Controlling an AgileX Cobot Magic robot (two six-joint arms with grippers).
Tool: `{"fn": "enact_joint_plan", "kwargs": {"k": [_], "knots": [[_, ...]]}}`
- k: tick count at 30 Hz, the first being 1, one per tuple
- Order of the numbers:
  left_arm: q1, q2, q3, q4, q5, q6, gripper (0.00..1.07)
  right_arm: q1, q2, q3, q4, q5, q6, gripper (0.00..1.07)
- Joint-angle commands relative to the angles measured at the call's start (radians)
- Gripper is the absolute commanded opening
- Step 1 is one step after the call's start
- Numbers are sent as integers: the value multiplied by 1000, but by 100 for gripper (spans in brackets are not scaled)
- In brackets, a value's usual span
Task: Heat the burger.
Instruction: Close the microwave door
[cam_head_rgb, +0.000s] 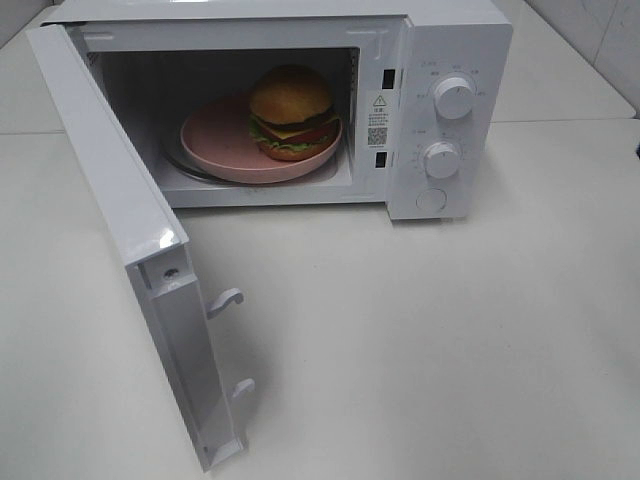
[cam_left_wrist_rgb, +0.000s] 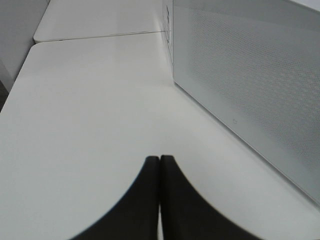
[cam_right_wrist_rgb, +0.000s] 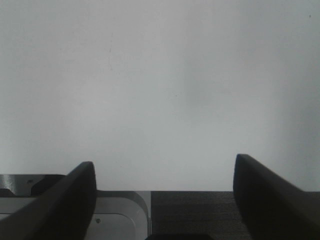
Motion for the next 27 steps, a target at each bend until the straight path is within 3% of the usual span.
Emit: {"fn": "enact_joint_plan", "kwargs": {"k": [1,9,15,27], "knots": [[2,-20,2,-4,-5,0,0,-6,-141,141,1,-23,9,73],[2,-20,2,-4,-5,0,0,-6,-401,367,1,-45,8,71],[2,-20,2,-4,-5,0,0,-6,-599,478,1,-79,7,71],[2,-20,2,-4,-5,0,0,-6,-1030,522,5,-190,-26,71]]}}
